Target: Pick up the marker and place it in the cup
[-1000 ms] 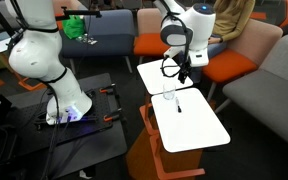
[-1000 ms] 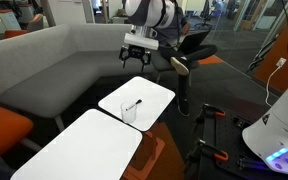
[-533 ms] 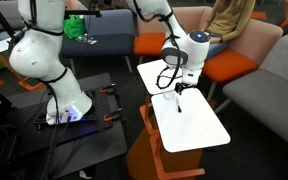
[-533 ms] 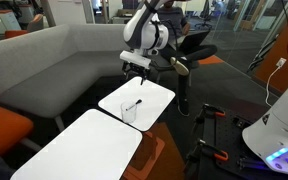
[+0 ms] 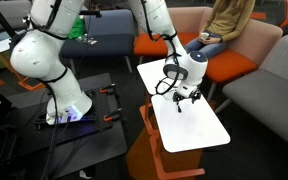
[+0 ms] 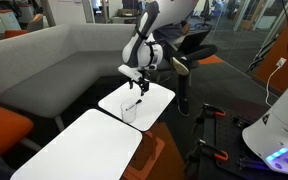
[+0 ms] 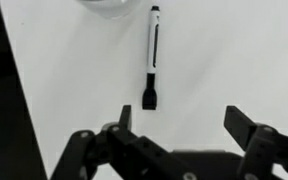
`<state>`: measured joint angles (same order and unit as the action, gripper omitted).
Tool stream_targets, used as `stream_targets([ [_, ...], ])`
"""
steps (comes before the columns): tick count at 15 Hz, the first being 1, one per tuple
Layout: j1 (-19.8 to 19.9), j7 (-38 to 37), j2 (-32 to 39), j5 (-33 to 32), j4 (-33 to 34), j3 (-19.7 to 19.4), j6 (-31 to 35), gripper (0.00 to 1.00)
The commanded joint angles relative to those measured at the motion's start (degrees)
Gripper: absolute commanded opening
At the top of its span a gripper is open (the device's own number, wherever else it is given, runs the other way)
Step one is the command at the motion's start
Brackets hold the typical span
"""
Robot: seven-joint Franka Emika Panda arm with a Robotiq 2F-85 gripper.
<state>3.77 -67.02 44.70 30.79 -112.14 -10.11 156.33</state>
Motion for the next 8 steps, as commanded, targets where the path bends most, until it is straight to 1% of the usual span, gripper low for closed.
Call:
stream_targets([
  [1, -0.2, -4.4, 2.7, 1.3, 3.1, 0.5, 0.2, 1.0],
  [4, -1.1, -7.7, 4.6, 0.0, 4.4, -0.4, -0.1, 1.0],
  [6, -1.1, -8.2, 5.5, -0.3, 4.9, -0.4, -0.4, 1.0],
  [8, -1.2, -8.8, 6.7, -0.9, 5.3, -0.7, -0.6, 0.98],
])
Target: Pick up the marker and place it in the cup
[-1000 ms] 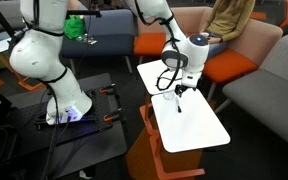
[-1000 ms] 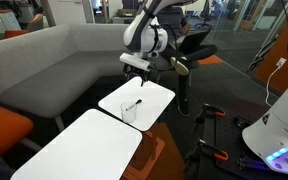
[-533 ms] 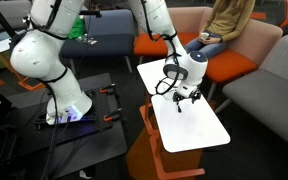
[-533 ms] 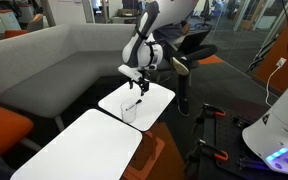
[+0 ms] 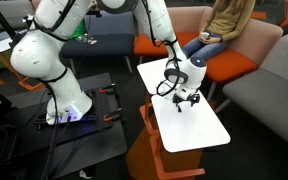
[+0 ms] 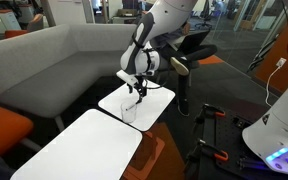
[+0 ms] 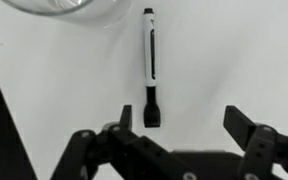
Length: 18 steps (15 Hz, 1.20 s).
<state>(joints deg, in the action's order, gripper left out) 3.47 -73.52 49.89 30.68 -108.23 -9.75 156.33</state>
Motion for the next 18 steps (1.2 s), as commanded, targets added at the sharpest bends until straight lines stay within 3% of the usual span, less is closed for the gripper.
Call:
stream_targets([
  [1, -1.2, -2.4, 1.9, -1.0, 1.5, -1.4, -0.8, 0.95],
  [3, -1.2, -2.2, 2.8, -1.3, 2.0, -1.7, -0.7, 0.75],
  [13, -1.7, -1.9, 3.7, -2.7, 2.9, -3.0, -0.7, 0.01],
  [18, -4.5, -2.0, 1.0, -5.0, 1.3, -5.6, 1.8, 0.05],
])
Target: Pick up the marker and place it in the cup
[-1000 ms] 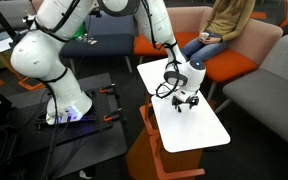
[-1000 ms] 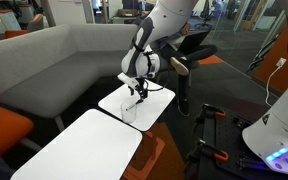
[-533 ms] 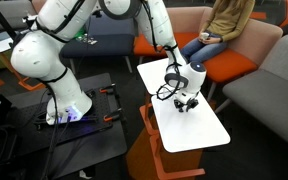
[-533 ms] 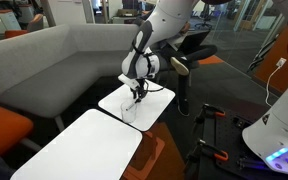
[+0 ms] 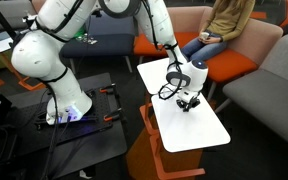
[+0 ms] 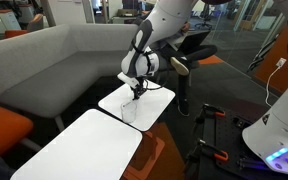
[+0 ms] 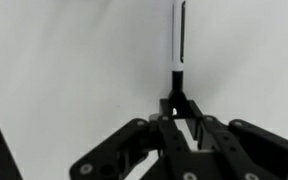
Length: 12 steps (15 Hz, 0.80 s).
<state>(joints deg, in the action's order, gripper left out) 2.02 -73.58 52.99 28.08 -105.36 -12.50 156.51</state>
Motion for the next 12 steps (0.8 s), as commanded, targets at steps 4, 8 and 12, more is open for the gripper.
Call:
stream_targets([
  [4, -10.8, -5.5, -5.8, -9.8, -3.7, -11.0, 1.5, 0.05],
  [8, -18.8, -9.1, -10.1, -19.7, -6.5, -17.7, -1.9, 0.05],
  [12, -28.9, -18.1, -12.7, -32.5, -8.1, -24.6, -8.9, 0.05],
])
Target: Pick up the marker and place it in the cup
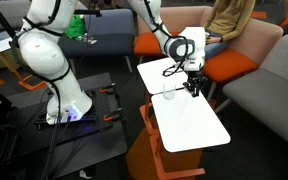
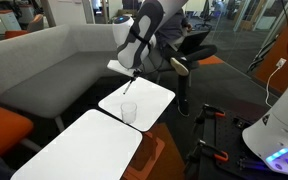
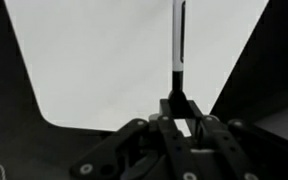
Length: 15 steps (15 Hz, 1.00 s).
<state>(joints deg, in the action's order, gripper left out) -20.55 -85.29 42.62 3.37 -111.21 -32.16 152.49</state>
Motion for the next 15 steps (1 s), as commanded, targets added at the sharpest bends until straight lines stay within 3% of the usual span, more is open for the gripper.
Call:
stream_targets([
  [1, -8.9, -9.3, -3.2, -11.6, -2.4, -6.4, -6.8, 0.05],
  [3, -13.5, -15.3, -4.1, -19.9, -2.0, -8.8, -11.7, 0.05],
  [6, -16.7, -23.8, -6.0, -30.2, -0.8, -7.7, -20.3, 0.05],
  [10, -15.6, -30.8, -8.0, -38.3, 0.8, -0.4, -28.3, 0.05],
  [15, -10.9, -36.5, -7.3, -43.6, 3.8, 11.1, -38.7, 0.05],
])
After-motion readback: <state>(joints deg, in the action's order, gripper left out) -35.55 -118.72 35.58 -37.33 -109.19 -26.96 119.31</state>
